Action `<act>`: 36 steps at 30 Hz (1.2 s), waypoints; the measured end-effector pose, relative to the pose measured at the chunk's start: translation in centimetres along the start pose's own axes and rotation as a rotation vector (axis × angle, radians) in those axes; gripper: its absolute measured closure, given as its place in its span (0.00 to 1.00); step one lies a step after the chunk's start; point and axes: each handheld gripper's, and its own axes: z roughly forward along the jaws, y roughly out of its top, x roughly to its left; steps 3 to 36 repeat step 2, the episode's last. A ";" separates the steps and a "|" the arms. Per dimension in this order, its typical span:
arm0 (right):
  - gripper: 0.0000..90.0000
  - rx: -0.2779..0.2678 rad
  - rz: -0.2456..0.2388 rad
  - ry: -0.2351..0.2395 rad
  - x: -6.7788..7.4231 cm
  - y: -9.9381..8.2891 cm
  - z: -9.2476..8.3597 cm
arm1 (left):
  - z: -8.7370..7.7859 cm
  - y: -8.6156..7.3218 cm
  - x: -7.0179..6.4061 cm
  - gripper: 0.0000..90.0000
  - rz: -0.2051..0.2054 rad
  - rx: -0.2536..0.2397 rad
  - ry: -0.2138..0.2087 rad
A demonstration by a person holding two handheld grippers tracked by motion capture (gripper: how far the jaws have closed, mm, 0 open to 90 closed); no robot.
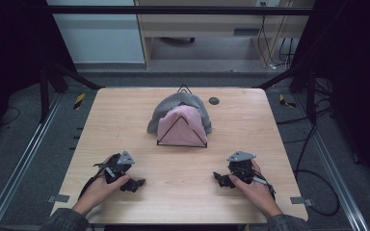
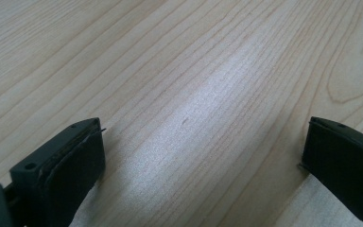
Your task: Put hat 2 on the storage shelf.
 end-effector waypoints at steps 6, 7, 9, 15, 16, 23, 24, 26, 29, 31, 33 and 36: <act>0.05 0.000 0.000 0.000 0.0 0.0 0.0 | 0.0 0.0 0.0 0.00 0.001 0.001 0.000; 0.05 0.000 0.000 0.000 0.0 0.0 0.0 | 0.0 0.0 0.0 0.00 0.001 0.001 0.000; 0.05 0.000 0.000 0.000 0.0 0.0 0.0 | 0.0 0.0 0.0 0.00 0.001 0.001 0.000; 0.05 0.000 0.000 0.000 0.0 0.0 0.0 | 0.0 0.0 0.0 0.00 0.001 0.001 0.000; 0.05 0.000 0.000 0.000 0.0 0.0 0.0 | 0.0 0.0 0.0 0.00 0.001 0.001 0.000; 0.05 0.000 0.000 0.000 0.0 0.0 0.0 | 0.0 0.0 0.0 0.00 0.001 0.001 0.000; 0.05 0.000 0.000 0.000 0.0 0.0 0.0 | 0.0 0.0 0.0 0.00 0.001 0.001 0.000; 0.05 0.000 0.000 0.000 0.0 0.0 0.0 | 0.0 0.0 0.0 0.00 0.001 0.001 0.000; 0.05 0.000 0.000 0.000 0.0 0.0 0.0 | 0.0 0.0 0.0 0.00 0.001 0.001 0.000; 0.05 0.000 0.000 0.000 0.0 0.0 0.0 | 0.0 0.0 0.0 0.00 0.001 0.001 0.000; 0.05 0.000 0.000 0.000 0.0 0.0 0.0 | 0.0 0.0 0.0 0.00 0.001 0.001 0.000; 0.05 0.000 0.000 0.000 0.0 0.0 0.0 | 0.0 0.0 0.0 0.00 0.001 0.001 0.000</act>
